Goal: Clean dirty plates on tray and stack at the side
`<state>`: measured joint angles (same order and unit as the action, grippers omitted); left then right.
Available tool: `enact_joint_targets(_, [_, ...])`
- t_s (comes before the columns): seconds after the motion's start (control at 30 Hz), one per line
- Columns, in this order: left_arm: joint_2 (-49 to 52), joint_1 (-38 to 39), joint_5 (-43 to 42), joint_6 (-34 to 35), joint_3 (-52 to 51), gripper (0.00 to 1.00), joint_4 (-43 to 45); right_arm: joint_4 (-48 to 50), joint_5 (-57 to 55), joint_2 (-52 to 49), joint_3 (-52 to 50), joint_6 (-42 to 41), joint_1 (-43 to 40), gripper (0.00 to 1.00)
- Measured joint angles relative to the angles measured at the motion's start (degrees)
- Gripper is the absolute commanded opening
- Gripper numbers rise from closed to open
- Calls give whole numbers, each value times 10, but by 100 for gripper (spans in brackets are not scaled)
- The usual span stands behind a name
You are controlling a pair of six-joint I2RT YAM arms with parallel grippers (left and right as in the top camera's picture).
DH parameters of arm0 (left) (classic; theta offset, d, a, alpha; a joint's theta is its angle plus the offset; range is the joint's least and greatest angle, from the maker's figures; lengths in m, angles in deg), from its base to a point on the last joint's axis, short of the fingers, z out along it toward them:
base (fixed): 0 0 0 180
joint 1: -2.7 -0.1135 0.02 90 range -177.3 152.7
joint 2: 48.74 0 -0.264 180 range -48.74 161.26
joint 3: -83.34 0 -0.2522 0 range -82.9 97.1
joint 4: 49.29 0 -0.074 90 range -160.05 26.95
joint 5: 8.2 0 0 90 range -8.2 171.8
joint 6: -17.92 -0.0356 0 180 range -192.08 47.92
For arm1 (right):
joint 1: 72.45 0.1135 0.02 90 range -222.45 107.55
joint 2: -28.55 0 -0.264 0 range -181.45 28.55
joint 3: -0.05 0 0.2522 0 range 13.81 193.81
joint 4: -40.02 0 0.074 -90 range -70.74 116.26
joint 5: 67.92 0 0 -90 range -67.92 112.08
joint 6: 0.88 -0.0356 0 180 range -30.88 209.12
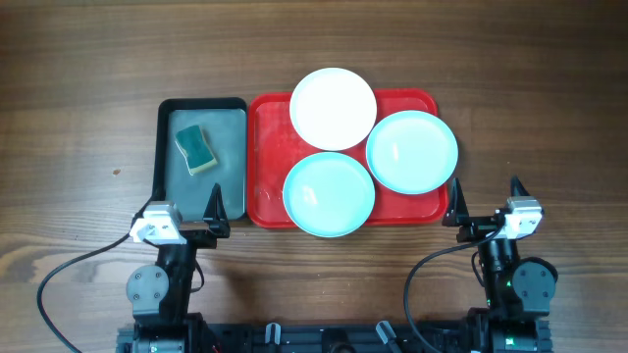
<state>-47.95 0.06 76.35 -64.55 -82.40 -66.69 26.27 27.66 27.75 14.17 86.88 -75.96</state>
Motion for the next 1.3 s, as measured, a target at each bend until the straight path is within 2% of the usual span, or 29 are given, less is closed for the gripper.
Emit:
enact_joint_targets(0.67, [0, 0, 0, 0, 0, 100, 0, 4, 4, 0, 0, 0, 0, 100])
enact_joint_targets(0.83, [2, 0, -25, 79, 30, 100, 17, 40, 35, -1, 0, -16, 0, 100])
enact_joint_targets(0.93, [43, 0, -23, 108, 176, 100, -104, 56, 69, -3, 6, -62, 0, 100])
enact_joint_targets(0.97, [81, 0, -19, 112, 249, 100, -160, 47, 75, -10, 18, -70, 0, 100])
enact_joint_targets(1.0, [119, 0, -12, 115, 312, 100, -207, 27, 82, -62, 99, -84, 0, 100])
enact_joint_targets(1.03, [214, 0, -8, 115, 445, 100, -273, 30, 84, -68, 122, -86, 0, 100])
enact_joint_targets(1.07, [250, 0, -4, 108, 486, 100, -329, -17, 87, -92, 159, -88, 0, 100])
enact_joint_targets(1.1, [303, 0, -5, 103, 554, 100, -443, -56, 91, -146, 215, -90, 0, 100])
enact_joint_targets(1.13, [376, 0, -4, 96, 635, 100, -489, -93, 98, -217, 288, -91, 0, 100])
enact_joint_targets(1.2, [511, 0, -3, 84, 772, 100, -533, -176, 116, -353, 448, -94, 0, 100])
enact_joint_targets(1.3, [625, 0, -2, 77, 825, 100, -600, -376, 146, -520, 661, -96, 0, 100])
